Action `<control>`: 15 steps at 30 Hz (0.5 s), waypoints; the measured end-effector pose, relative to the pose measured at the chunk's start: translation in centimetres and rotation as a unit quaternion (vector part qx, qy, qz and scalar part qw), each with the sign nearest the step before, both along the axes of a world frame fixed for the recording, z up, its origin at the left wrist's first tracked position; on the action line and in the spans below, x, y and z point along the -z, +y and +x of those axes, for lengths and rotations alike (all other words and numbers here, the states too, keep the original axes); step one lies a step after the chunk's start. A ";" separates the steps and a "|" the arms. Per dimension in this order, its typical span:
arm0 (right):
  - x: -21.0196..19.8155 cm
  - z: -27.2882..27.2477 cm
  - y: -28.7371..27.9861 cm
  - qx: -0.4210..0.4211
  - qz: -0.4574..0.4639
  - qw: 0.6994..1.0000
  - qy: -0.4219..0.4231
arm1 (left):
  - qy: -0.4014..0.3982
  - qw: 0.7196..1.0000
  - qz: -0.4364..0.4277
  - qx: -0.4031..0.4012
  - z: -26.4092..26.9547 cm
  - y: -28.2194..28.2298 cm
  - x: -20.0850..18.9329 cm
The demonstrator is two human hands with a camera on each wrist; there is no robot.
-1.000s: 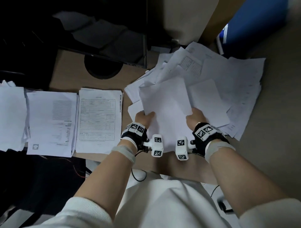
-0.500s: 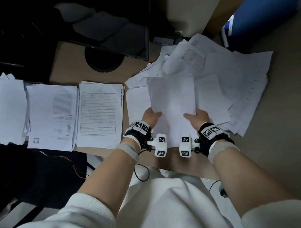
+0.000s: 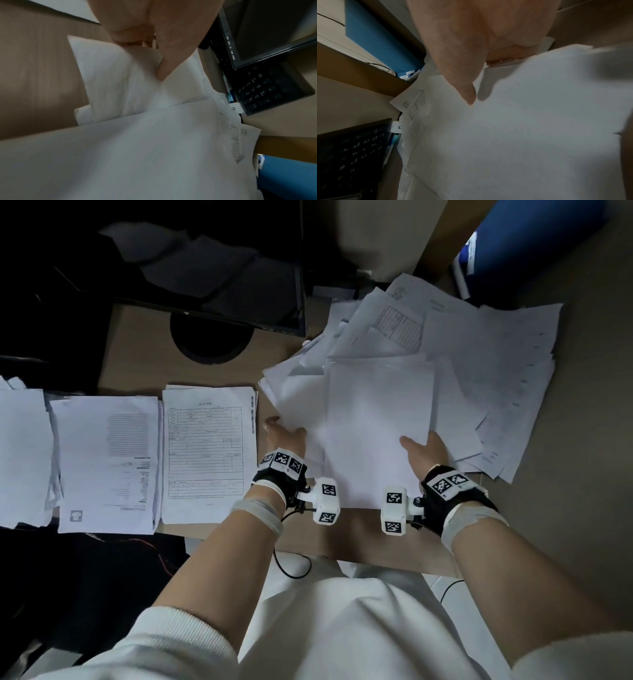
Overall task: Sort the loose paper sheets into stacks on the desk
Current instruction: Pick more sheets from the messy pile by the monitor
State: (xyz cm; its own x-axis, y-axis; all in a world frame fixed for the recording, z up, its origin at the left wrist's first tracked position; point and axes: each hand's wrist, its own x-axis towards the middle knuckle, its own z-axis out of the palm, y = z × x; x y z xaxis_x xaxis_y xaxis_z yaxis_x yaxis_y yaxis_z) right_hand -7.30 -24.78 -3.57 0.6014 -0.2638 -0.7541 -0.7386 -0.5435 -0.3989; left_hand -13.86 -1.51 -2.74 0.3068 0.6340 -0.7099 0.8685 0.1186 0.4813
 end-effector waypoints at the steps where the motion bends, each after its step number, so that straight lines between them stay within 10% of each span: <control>1: -0.1 0.0 0.0 0.011 0.000 1.000 0.012 | 0.018 1.000 0.002 0.018 -0.2 0.3 0.1; 15: -2.6 -1.1 -2.1 -0.073 -0.068 0.991 0.095 | 0.050 0.995 0.000 0.083 -4.2 0.8 -1.6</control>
State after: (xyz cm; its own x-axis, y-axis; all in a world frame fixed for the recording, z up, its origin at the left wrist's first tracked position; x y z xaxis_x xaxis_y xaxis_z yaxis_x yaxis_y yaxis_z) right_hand -8.44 -26.89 -0.96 0.4921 -0.2910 -0.8204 -0.7024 -0.6894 -0.1768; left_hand -18.08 -0.74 -1.11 0.3356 0.5804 -0.7419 0.9196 -0.0312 0.3916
